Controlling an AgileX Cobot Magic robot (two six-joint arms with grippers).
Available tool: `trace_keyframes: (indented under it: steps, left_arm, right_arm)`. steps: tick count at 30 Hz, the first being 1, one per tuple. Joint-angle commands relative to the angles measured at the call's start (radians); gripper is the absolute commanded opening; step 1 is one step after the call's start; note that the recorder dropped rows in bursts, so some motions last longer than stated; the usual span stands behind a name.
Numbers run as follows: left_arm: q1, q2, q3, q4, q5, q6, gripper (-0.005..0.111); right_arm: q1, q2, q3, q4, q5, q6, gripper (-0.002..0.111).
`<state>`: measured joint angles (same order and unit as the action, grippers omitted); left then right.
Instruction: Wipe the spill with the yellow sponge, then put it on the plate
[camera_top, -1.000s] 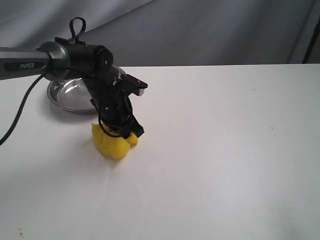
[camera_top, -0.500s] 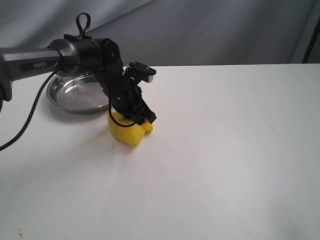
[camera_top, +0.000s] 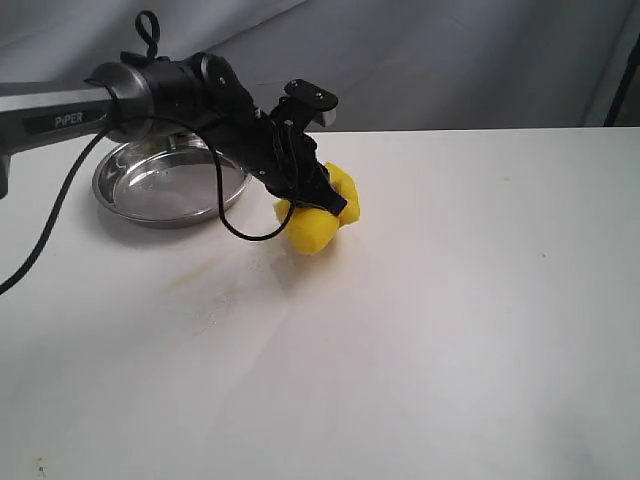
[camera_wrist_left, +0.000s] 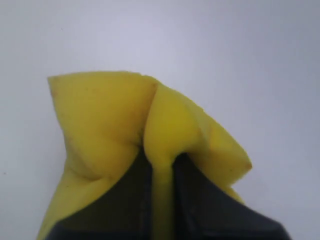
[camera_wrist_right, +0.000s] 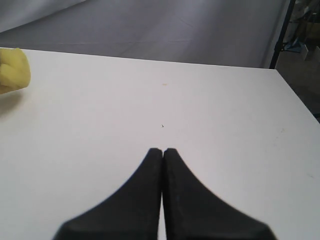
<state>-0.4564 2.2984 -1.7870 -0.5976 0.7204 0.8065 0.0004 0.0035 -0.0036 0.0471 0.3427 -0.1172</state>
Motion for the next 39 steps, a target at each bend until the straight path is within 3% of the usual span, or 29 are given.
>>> trace_keyframes:
  steps: [1,8,13,21,30,34,39]
  left_arm:
    - [-0.001,0.038,0.003,-0.023,-0.105,0.047,0.0]
    - [0.009,0.099,0.003,-0.012,-0.139,0.113,0.0]
    - [0.035,0.101,0.003,0.009,-0.087,0.111,0.0]
    - [0.123,0.103,0.003,0.001,0.09,0.084,0.0]
    - [0.157,0.103,0.003,0.022,0.488,0.114,0.0]
    - [0.168,0.103,0.004,0.068,0.501,0.093,0.0]
    - [0.268,0.101,0.025,0.07,0.501,0.028,0.0]
  right_arm:
    - [0.001,-0.004,0.004,0.004,-0.001,-0.002,0.0]
    - [0.001,-0.004,0.004,0.004,-0.001,-0.002,0.0]
    - [0.001,-0.004,0.004,0.004,-0.001,-0.002,0.0]
    - [0.001,-0.004,0.004,0.004,-0.001,-0.002,0.0]
    - [0.001,-0.004,0.004,0.004,-0.001,-0.002,0.0]
    - [0.001,-0.004,0.004,0.004,-0.001,-0.002,0.0]
    - [0.001,-0.004,0.004,0.004,-0.001,-0.002,0.0]
